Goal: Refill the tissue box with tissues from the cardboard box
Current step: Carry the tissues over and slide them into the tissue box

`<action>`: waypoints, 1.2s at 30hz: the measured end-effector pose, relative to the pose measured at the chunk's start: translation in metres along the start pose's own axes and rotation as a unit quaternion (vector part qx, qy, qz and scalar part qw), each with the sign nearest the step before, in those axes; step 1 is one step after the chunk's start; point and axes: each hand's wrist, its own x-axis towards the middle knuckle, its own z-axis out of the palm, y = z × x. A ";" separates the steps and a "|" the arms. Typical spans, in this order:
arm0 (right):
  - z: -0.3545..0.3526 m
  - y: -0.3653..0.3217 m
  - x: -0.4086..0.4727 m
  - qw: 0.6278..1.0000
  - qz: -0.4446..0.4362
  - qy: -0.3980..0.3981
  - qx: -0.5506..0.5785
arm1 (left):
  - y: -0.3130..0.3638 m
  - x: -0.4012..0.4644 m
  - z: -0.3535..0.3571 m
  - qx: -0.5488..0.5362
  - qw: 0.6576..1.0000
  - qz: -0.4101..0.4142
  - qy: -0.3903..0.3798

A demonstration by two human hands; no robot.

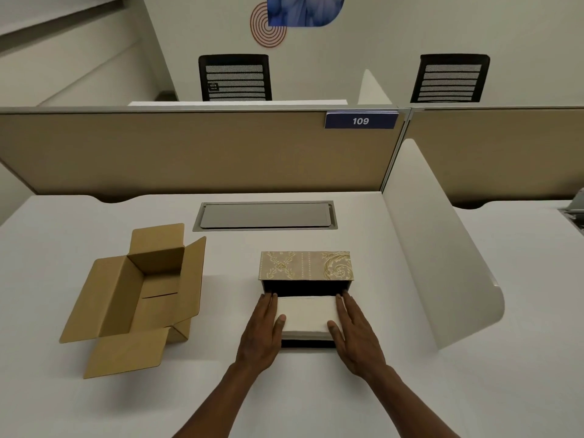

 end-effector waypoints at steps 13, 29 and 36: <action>-0.001 -0.017 -0.005 0.950 0.183 0.035 0.250 | 0.020 -0.003 0.000 -0.185 0.957 -0.219 0.052; -0.010 -0.031 -0.003 0.936 0.213 0.044 0.277 | 0.021 0.006 -0.011 -0.144 0.955 -0.259 -0.026; -0.013 -0.032 -0.002 0.945 0.203 0.047 0.251 | 0.024 0.009 -0.017 -0.121 0.956 -0.266 -0.024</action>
